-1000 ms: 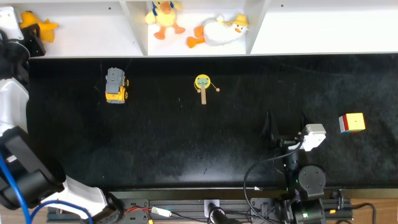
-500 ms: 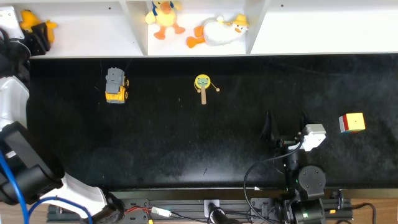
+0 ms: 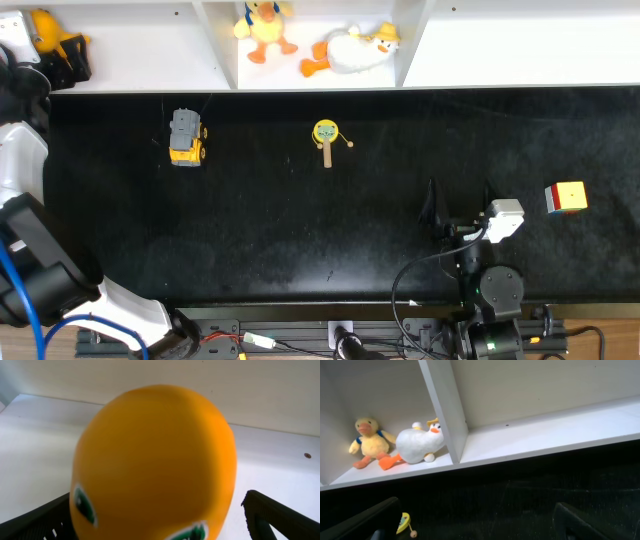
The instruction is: Store Toys
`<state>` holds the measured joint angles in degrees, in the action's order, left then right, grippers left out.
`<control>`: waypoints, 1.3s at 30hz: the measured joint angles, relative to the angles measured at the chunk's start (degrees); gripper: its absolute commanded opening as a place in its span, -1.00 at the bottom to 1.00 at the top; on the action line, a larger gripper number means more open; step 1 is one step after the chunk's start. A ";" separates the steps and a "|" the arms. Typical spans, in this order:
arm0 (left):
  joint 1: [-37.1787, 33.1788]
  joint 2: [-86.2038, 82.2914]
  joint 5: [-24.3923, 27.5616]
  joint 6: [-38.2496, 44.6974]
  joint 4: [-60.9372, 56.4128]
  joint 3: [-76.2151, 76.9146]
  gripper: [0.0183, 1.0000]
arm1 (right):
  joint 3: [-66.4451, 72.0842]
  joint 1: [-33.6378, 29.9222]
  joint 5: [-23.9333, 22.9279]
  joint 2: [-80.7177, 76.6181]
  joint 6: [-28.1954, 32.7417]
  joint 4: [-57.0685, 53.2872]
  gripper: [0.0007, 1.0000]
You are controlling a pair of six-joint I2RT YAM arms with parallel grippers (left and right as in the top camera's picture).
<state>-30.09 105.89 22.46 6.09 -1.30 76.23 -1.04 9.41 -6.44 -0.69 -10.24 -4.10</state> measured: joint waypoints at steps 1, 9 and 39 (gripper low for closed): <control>0.00 0.00 0.02 0.00 0.02 0.00 1.00 | 0.00 0.02 0.00 0.00 -0.02 -0.02 0.99; 0.00 -1.64 -0.22 0.00 5.01 0.00 1.00 | 0.00 0.00 0.00 0.00 -0.02 -0.02 0.99; 15.19 -20.39 -12.28 0.02 51.58 -0.02 1.00 | 0.00 0.00 0.00 0.00 -0.02 -0.02 0.99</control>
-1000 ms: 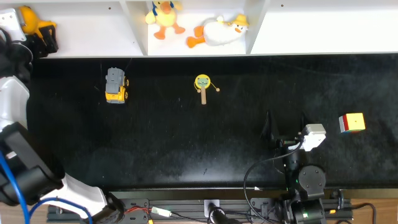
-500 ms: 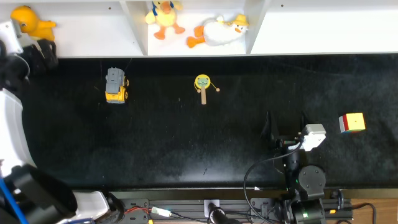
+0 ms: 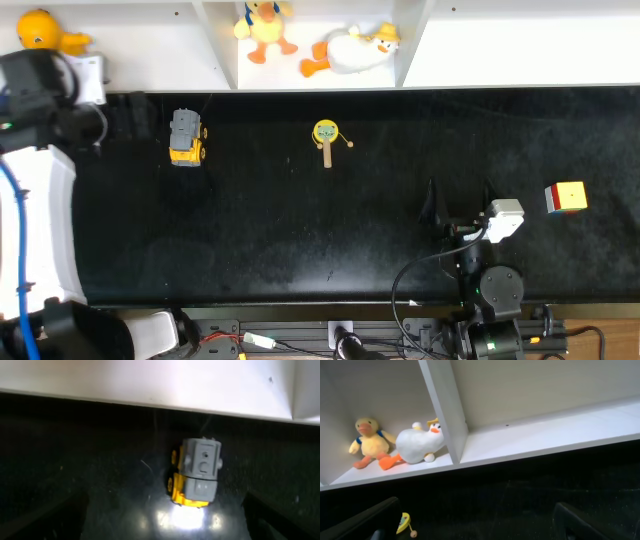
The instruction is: Store Toys
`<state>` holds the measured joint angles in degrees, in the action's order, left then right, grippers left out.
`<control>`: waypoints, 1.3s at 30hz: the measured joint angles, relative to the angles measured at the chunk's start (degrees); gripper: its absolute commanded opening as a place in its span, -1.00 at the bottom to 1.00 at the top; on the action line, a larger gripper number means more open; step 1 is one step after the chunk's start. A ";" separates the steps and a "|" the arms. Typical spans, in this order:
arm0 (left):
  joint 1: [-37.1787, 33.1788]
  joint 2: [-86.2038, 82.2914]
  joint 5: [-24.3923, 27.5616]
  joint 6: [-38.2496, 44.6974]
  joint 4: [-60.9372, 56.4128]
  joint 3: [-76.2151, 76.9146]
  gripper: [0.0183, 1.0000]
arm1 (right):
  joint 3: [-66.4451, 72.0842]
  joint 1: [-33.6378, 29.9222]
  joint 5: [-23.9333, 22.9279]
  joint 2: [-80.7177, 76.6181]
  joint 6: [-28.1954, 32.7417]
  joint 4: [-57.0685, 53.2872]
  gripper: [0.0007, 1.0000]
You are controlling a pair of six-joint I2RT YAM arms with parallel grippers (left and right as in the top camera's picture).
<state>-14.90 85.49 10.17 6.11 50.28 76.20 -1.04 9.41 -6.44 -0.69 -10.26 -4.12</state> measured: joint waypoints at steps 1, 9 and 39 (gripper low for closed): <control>1.33 0.02 -1.14 -0.02 -0.09 -0.15 1.00 | 0.00 0.00 0.00 0.00 0.02 0.00 0.99; 8.15 0.00 -5.57 -1.62 -3.43 -7.91 0.99 | 0.00 0.00 0.00 0.00 0.00 0.02 0.99; 10.32 3.85 -9.51 -4.70 -28.98 -26.47 1.00 | 0.00 0.02 0.00 0.00 0.04 0.04 0.99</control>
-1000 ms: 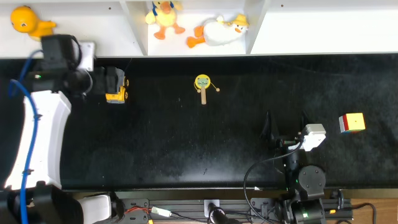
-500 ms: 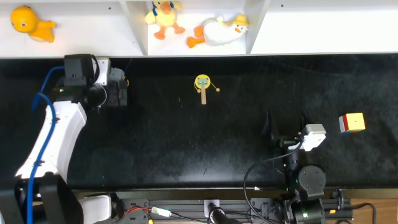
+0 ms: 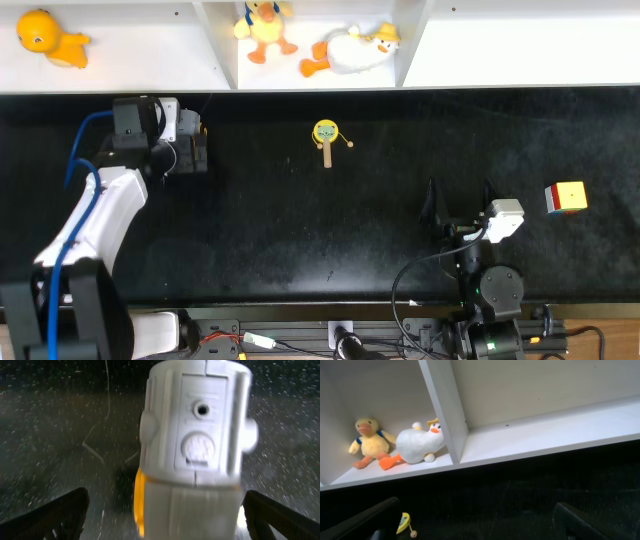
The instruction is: Store Toys
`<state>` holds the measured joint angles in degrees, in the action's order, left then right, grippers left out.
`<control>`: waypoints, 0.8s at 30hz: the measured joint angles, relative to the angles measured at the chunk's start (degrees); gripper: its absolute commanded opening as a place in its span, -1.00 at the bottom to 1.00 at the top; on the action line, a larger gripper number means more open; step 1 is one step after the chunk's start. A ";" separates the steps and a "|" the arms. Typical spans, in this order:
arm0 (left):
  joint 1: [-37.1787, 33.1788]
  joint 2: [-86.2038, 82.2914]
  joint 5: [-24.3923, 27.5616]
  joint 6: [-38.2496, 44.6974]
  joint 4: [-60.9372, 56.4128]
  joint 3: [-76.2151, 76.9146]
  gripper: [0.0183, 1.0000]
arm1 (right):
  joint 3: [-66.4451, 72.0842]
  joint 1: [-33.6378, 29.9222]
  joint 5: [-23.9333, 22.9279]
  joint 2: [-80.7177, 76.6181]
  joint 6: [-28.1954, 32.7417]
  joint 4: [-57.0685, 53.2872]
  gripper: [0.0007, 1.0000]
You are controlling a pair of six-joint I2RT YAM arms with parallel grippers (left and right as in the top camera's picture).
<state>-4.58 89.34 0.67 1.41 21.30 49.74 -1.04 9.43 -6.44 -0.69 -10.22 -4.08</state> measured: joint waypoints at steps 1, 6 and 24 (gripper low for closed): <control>0.00 0.66 -0.09 -0.02 -0.79 0.00 1.00 | 0.00 0.00 0.00 0.00 -0.04 -0.02 0.99; 0.00 2.62 -0.09 0.00 -2.75 0.00 0.92 | 0.00 0.00 0.00 0.00 -0.02 -0.04 0.99; 0.00 3.80 -0.07 -1.09 -2.93 0.00 -0.04 | 0.00 0.00 0.00 0.00 -0.04 -0.04 0.99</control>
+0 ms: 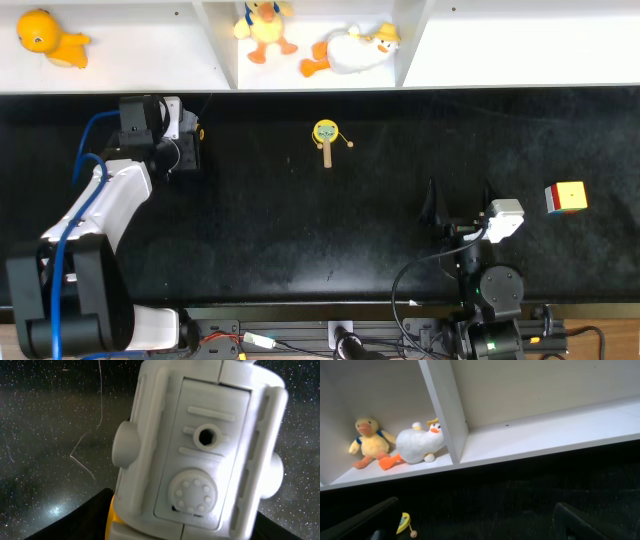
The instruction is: Store Toys
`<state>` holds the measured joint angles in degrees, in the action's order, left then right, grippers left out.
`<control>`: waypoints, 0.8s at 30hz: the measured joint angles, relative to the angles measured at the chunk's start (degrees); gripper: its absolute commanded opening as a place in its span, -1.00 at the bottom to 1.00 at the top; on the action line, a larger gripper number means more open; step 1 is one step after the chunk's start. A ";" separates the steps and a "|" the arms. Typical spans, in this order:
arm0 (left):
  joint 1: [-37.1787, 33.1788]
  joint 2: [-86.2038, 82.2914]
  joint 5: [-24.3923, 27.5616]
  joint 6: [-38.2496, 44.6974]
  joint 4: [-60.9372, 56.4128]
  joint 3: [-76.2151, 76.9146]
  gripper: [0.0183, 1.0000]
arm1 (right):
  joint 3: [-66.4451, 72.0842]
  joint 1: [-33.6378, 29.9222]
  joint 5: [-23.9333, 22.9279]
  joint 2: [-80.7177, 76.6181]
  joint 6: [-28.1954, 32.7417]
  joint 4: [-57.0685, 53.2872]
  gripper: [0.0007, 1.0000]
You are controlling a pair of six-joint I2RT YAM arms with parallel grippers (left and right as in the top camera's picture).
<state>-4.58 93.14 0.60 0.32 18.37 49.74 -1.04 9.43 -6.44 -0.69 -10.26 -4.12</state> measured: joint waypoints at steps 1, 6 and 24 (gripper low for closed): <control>0.00 0.00 0.00 0.00 0.00 0.00 -0.08 | 0.00 -0.02 0.00 0.00 0.02 0.00 0.99; 0.00 -0.02 0.00 0.00 0.07 0.04 -0.25 | 0.00 -0.02 0.00 0.00 0.00 0.00 0.99; 0.00 -11.69 0.00 -0.02 6.12 3.06 -0.62 | 0.00 0.00 0.00 0.00 0.00 -0.02 0.99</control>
<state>-4.58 81.45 0.60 0.30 24.49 52.80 -1.04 9.43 -6.44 -0.69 -10.26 -4.14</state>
